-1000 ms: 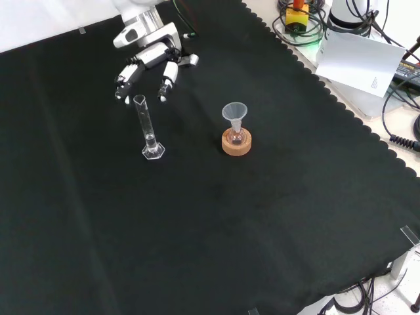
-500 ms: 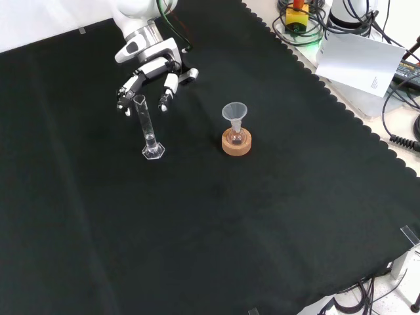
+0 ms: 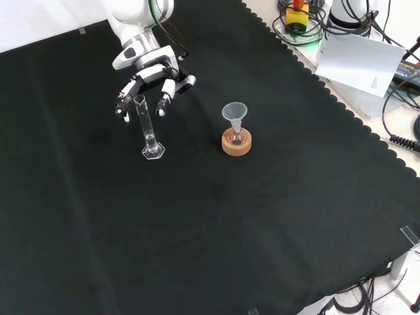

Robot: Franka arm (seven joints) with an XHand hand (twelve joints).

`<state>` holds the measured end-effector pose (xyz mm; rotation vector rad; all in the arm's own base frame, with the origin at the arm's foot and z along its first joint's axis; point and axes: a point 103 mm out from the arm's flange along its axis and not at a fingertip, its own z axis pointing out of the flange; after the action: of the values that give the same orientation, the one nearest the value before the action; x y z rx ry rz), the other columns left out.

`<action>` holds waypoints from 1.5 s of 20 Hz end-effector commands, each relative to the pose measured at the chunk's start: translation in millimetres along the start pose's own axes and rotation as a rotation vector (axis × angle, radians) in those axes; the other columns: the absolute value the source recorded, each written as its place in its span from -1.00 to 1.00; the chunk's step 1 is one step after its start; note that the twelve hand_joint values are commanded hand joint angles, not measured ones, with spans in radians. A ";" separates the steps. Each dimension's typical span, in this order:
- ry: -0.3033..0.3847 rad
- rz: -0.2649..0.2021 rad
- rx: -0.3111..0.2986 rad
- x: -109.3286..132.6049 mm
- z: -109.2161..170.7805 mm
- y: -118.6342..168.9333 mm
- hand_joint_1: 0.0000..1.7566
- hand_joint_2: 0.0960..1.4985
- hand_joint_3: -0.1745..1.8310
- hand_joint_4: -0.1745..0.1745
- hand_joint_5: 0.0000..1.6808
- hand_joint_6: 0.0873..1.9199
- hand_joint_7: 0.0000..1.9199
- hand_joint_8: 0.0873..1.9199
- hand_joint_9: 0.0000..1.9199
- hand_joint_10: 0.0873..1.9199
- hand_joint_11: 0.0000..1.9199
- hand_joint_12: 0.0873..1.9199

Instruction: Pick up the graduated cylinder.

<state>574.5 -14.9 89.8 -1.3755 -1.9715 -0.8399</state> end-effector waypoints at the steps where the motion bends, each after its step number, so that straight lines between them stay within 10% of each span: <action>1: 0.048 -0.026 -0.011 -0.9 12.0 7.7 0.07 0.25 -1.00 -0.28 -0.42 -1.00 -0.61 -0.38 -0.35 -0.47 -0.56 0.29; 30: 0.183 -0.085 -0.058 -1.6 32.9 15.0 0.20 0.26 -1.00 -0.25 -0.26 -0.92 -0.46 -0.42 -0.19 -0.58 -0.35 0.15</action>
<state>585.4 13.2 71.1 -1.2149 -1.8910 -1.0279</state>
